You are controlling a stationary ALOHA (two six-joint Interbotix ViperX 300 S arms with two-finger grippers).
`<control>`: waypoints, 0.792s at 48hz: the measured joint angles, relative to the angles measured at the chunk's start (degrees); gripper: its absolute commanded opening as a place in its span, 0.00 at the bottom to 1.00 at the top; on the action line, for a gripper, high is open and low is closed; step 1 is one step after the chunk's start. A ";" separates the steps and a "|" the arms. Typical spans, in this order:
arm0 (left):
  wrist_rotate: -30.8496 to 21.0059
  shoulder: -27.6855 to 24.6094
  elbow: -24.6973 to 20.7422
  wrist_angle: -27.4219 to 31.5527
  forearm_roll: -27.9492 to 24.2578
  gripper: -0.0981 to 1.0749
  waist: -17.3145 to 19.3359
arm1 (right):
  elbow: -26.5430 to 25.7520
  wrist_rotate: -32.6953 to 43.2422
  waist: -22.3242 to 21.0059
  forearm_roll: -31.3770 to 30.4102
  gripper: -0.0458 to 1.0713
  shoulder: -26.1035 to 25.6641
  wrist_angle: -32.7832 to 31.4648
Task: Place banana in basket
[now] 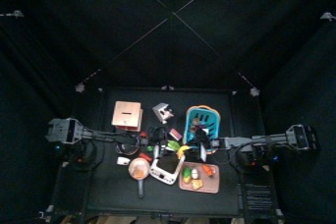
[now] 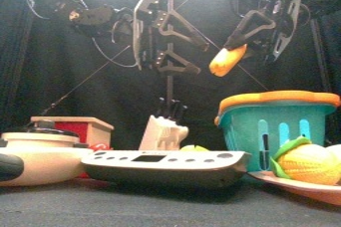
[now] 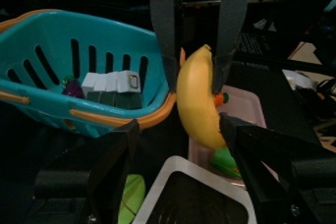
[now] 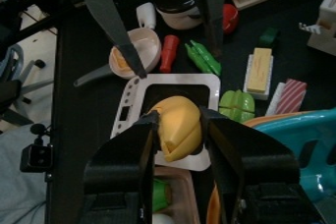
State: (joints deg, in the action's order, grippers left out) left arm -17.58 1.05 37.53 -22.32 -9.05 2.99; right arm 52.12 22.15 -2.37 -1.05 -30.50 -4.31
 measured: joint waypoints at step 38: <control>0.26 16.88 17.67 -1.41 1.14 0.92 4.13 | -1.14 -0.09 -14.15 3.08 0.67 0.88 -22.85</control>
State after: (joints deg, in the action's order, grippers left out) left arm -17.31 17.93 55.20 -23.73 -7.91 7.12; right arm 50.98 22.06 -16.52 2.02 -29.62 -27.16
